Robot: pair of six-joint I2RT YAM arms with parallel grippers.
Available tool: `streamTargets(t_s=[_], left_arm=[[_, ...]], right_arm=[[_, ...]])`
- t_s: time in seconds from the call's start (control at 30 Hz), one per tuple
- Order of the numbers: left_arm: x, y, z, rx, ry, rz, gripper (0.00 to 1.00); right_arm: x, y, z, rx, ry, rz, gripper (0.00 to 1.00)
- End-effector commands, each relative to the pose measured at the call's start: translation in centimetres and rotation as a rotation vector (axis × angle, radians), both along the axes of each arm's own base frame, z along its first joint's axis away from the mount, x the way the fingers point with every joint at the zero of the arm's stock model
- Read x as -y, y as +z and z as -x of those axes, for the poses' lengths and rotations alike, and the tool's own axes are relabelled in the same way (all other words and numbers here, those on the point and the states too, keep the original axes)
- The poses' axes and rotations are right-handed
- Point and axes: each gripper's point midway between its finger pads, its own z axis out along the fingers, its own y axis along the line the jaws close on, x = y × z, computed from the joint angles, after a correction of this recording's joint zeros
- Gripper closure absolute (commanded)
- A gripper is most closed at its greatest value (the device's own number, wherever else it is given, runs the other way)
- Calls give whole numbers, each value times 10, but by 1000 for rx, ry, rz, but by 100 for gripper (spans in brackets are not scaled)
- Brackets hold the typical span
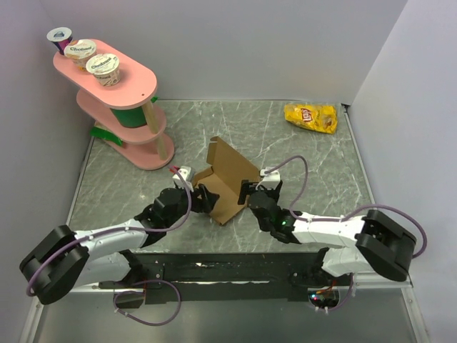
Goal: Fold the paper box
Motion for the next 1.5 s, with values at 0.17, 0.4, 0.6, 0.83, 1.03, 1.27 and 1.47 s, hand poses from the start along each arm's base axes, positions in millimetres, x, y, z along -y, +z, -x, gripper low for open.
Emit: streamTargets(t_s=[0.17,0.4,0.6,0.83,1.03,1.27,1.47], left_arm=[[73,-2,40,59,-426,-164,18],[78,-15,30,82,-362,-268,25],[48,-15,7,-178,-158,-126,39],[-28,-10,-40,-251,162,-153,17],[-75,-7,-87,-247,247,-174,14],[-61,-17,-118,-204,128,-115,17],[-36,-48,-132,-272,25,-98,21]], right_arm=[[12,40,23,-49,12,-147,2],[41,48,42,-40,17,-191,7],[3,55,79,-19,429,-168,23],[-4,34,101,-318,253,-520,32],[-45,0,99,-468,210,-693,34],[-59,-12,82,-483,131,-663,36],[-62,-28,77,-507,96,-613,34]])
